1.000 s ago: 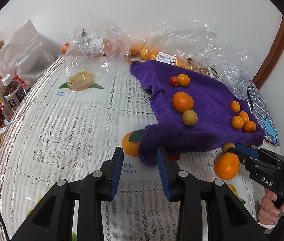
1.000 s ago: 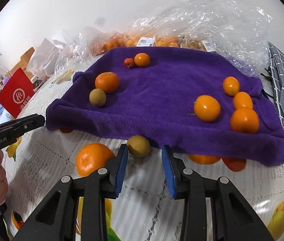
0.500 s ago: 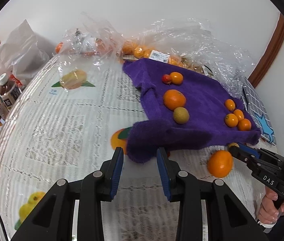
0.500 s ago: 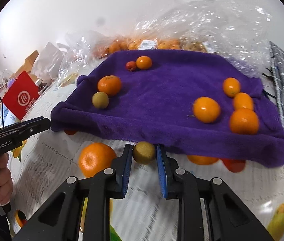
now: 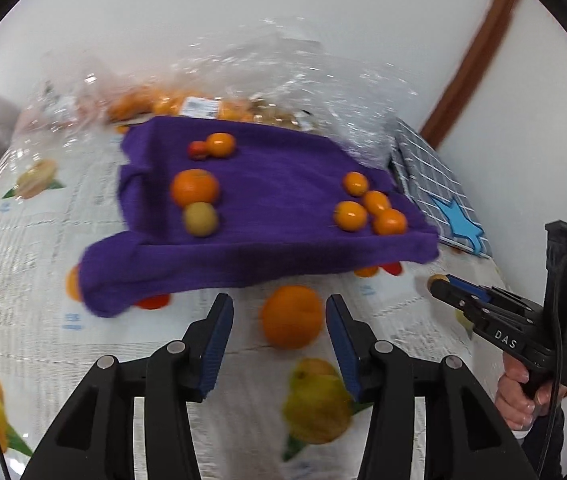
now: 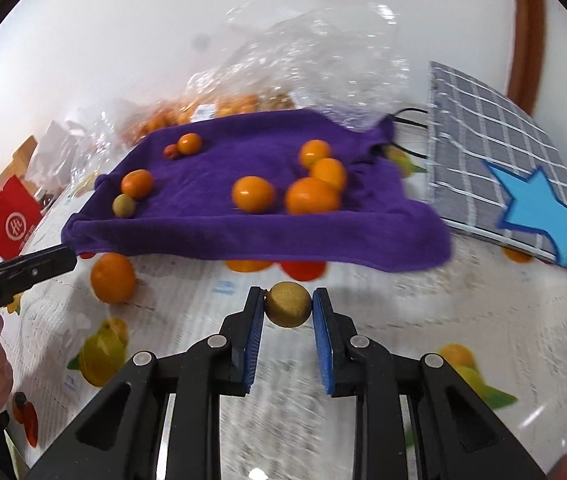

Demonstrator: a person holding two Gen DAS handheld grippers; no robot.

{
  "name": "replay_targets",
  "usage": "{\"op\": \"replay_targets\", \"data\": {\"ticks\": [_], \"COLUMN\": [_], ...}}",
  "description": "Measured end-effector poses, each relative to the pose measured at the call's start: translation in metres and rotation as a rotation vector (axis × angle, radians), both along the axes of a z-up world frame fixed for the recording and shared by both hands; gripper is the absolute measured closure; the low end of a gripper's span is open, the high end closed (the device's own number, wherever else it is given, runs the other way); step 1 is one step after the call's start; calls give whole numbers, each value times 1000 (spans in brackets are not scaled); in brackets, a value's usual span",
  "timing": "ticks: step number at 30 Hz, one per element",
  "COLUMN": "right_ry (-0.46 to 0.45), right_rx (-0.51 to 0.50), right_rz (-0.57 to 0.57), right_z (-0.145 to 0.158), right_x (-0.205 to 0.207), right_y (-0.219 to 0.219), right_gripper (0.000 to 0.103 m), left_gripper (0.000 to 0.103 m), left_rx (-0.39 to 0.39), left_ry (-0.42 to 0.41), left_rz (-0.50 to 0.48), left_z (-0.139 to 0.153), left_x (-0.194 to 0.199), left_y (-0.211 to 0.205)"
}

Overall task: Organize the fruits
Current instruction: 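Grasp a brown round fruit with the right gripper while the left grasps a large orange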

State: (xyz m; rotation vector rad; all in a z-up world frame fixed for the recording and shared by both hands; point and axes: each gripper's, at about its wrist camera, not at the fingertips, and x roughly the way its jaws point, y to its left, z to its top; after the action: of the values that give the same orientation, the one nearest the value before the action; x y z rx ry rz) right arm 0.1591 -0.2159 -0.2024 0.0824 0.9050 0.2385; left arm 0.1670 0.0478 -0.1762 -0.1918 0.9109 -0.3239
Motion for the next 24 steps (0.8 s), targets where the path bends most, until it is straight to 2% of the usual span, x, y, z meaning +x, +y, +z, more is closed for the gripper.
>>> {"op": "replay_targets", "data": {"ticks": [8, 13, 19, 24], "right_ry": [3, 2, -4, 1], "right_rx": [-10, -12, -1, 4], "right_rz": [-30, -19, -20, -21], "right_z": [-9, -18, -23, -24], "right_x": [-8, -11, -11, -9], "right_y": [-17, -16, -15, -15], "right_gripper": [78, 78, 78, 78], "left_gripper": [57, 57, 57, 59], "left_rx": [32, 75, 52, 60], "left_ry": [44, 41, 65, 46], "left_rz": [-6, 9, 20, 16], "left_z": [-15, -23, -34, -35], "left_x": [5, 6, 13, 14], "left_y": [-20, -23, -21, -24]}}
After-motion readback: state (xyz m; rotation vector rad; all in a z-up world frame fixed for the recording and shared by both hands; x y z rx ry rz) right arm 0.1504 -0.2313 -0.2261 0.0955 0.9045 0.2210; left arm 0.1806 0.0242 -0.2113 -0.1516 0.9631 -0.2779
